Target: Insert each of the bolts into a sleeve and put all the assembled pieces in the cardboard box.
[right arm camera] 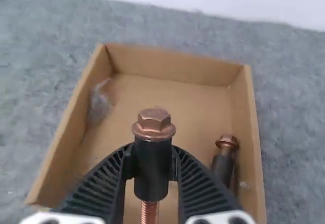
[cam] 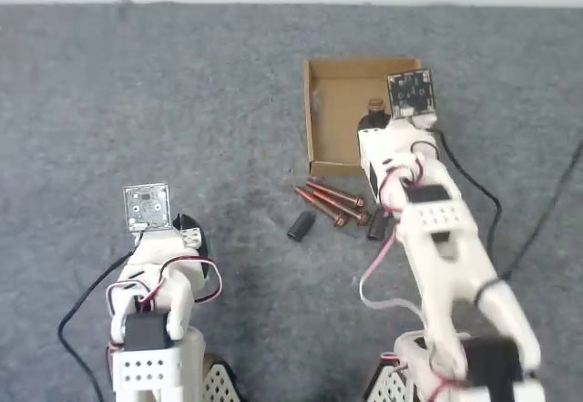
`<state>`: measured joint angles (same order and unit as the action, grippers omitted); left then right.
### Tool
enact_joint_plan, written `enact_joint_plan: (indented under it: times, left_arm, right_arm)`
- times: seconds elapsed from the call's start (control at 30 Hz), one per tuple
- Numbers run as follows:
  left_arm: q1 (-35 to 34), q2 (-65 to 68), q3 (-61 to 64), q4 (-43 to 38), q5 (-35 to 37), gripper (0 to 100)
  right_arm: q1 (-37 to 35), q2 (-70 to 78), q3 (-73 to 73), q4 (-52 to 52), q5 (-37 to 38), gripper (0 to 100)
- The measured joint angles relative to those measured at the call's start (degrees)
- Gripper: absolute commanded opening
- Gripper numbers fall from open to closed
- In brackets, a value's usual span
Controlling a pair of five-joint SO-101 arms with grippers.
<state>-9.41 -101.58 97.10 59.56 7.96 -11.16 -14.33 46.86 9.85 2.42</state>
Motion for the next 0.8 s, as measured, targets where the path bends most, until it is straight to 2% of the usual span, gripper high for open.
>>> enact_joint_plan:
  times: [0.37, 0.7, 0.8]
  left_arm:
    - [1.85, 0.00, 0.00, 0.00, 0.00, 1]
    - [2.29, 0.00, 0.00, 0.00, 0.00, 1]
    - [2.29, 0.00, 0.00, 0.00, 0.00, 1]
  right_arm:
    - [2.64, 19.87, -12.92, 0.35, 0.00, 1.0]
    - [3.16, 27.34, -29.01, 20.66, -0.09, 1.2]
    - [4.04, 27.43, -31.03, 22.68, -1.76, 6.2]
